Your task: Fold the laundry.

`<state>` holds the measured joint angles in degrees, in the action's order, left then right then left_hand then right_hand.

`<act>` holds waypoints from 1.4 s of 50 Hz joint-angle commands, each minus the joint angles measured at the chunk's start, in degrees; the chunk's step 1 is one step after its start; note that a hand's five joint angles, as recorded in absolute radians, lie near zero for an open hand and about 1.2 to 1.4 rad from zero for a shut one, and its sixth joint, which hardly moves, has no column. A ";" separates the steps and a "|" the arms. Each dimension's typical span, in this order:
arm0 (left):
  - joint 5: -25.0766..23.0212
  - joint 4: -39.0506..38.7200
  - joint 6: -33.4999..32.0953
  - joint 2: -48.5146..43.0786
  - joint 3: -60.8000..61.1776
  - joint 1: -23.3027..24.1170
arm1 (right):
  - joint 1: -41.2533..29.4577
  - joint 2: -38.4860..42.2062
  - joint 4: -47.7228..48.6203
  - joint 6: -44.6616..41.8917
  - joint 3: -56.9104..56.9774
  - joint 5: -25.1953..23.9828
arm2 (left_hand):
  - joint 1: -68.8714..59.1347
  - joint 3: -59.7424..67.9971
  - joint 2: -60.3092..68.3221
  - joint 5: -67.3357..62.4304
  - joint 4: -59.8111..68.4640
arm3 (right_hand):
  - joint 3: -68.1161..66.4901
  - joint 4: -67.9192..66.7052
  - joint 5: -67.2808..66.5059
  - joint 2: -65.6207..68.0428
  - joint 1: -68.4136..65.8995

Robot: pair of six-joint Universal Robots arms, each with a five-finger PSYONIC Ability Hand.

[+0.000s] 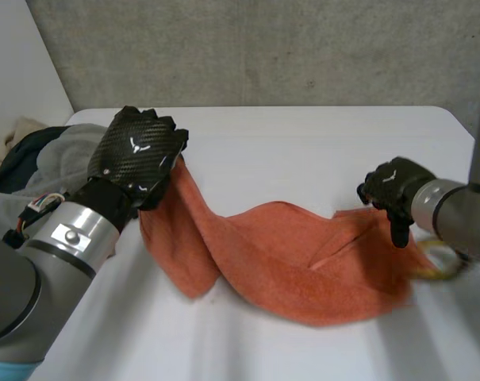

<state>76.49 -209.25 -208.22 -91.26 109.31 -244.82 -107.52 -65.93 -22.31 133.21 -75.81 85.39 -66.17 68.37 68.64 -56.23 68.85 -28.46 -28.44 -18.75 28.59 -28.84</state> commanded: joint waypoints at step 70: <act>-0.02 2.27 0.01 2.24 -1.20 4.35 | -4.63 -12.99 6.99 12.69 -23.13 -10.24 | -13.83 11.63 11.36 -13.77 11.15 | 7.78 7.76 8.07 -7.91 8.17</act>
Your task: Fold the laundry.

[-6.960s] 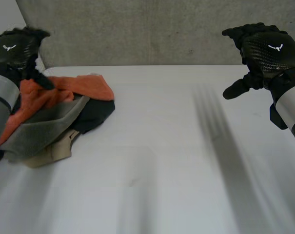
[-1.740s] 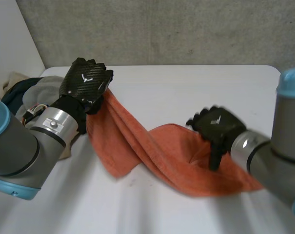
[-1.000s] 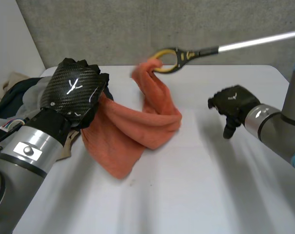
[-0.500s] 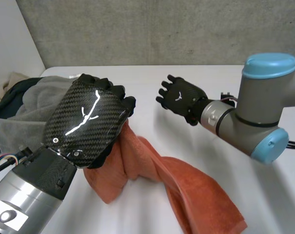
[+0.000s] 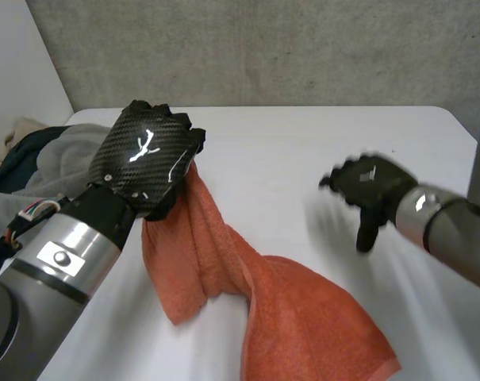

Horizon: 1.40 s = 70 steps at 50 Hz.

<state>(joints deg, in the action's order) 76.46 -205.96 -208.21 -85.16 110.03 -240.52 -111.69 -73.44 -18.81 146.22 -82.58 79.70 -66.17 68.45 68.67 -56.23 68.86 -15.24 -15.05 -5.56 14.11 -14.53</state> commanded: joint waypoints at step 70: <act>0.09 -1.37 0.18 -4.49 0.01 -3.55 | 2.36 -10.06 24.27 -7.07 -23.75 -30.21 | -13.83 11.55 11.33 -13.77 11.14 | -10.47 -10.66 -10.15 11.61 -11.19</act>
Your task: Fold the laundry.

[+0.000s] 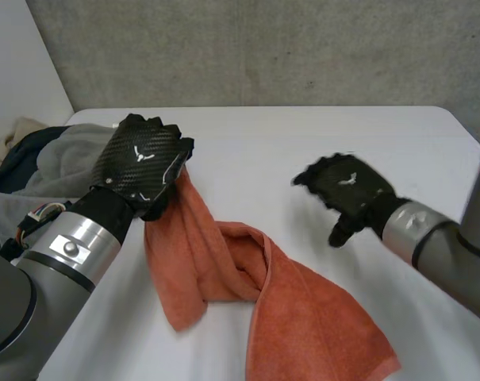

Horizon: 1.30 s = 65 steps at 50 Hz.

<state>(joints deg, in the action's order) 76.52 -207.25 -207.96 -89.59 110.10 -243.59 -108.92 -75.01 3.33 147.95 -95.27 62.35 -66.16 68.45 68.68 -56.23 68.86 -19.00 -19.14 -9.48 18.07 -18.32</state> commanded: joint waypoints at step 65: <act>-0.14 -0.08 -0.25 1.26 -1.47 0.83 | 3.55 -9.62 -6.75 -11.01 -7.02 5.77 | -13.84 11.55 11.32 -13.77 11.14 | 2.20 2.34 2.67 -1.27 1.51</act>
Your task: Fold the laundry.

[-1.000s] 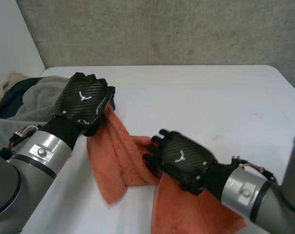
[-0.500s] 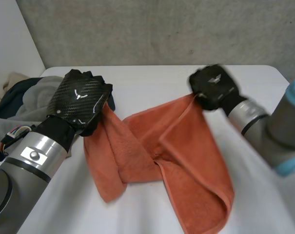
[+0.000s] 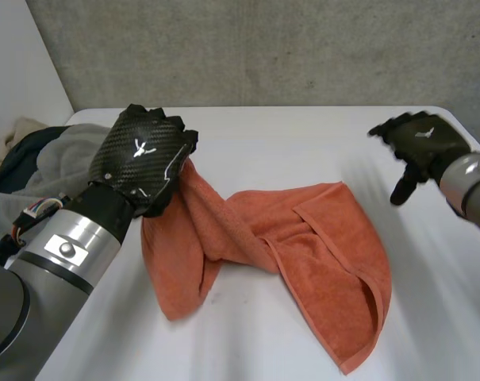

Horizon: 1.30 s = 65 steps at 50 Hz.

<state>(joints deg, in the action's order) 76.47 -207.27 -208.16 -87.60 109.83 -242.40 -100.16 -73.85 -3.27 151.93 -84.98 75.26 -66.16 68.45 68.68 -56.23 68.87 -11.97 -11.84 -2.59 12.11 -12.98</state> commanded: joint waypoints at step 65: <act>0.52 0.02 -0.31 -10.93 -7.26 -1.76 | 6.20 -10.87 -1.83 -46.99 -38.15 -15.85 | -13.84 11.55 11.32 -13.77 11.13 | -24.86 -24.99 -24.24 24.72 -23.85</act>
<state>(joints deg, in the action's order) 76.99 -207.25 -208.41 -98.47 102.63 -244.17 -94.08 -84.74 -5.32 104.92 -123.64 59.42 -66.16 68.45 68.68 -56.23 68.87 -32.49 -32.47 -21.98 32.87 -32.99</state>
